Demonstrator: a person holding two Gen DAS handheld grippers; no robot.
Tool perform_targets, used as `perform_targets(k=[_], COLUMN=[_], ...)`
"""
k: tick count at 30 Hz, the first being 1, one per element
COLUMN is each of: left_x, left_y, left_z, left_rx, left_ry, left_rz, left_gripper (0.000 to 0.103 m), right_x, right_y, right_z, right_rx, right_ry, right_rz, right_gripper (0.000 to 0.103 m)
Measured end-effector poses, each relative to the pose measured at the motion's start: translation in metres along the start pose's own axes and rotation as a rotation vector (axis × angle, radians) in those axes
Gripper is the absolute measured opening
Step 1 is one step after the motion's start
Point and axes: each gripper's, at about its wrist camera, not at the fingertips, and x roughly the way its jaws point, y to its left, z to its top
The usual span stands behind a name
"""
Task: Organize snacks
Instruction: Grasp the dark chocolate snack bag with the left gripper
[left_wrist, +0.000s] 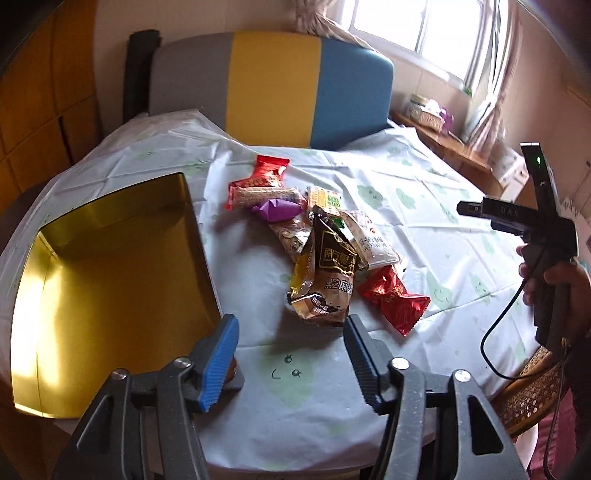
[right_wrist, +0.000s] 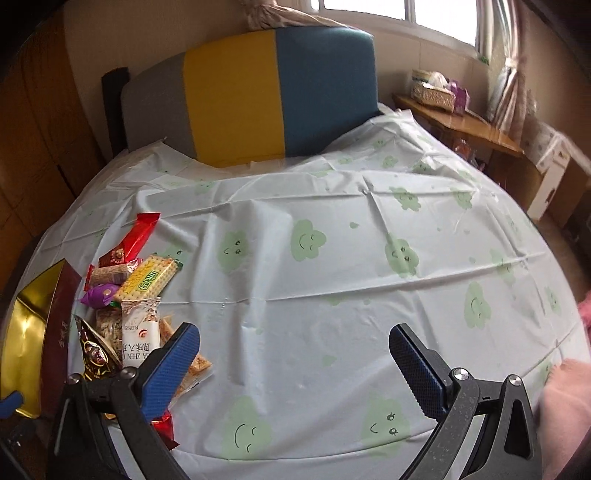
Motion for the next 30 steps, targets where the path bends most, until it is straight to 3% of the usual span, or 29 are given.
perform_targets(k=[3,10,18,19,21,24,30], left_x=[0.019,0.061,0.109,0.112,0.113,0.103,0.079], left_y=[-0.009,-0.044,-0.055,-0.055,-0.051,-0.038,-0.02], left_z=[0.01,0.033,0.036,0.035,0.032,0.031,0.021], left_rx=[0.051,0.193,0.275,0.282,0.278,0.196,0.094], left_ry=[0.063,0.121,0.179,0.17,0.132,0.087,0.05], left_rz=[-0.018,-0.025,0.03,0.041,0.06,0.029,-0.011], left_gripper=[0.051,0.051,0.051,0.044,0.035,0.02,0.017], right_x=[0.001,0.002,0.002,0.002,0.003,0.005,0.015], right_y=[0.0,0.006,0.006,0.007,0.01,0.016,0.039], right_z=[0.002,0.0,0.001,0.001,0.0,-0.002,-0.011], right_rx=[0.014,0.002,-0.001,-0.009,-0.027,-0.058,-0.157], right_ry=[-0.004,0.009,0.013,0.01,0.009,0.012,0.073], right_rz=[0.02,0.071,0.081,0.079,0.072,0.069,0.102], right_gripper=[0.103,0.103,0.103,0.103,0.103,0.103,0.079])
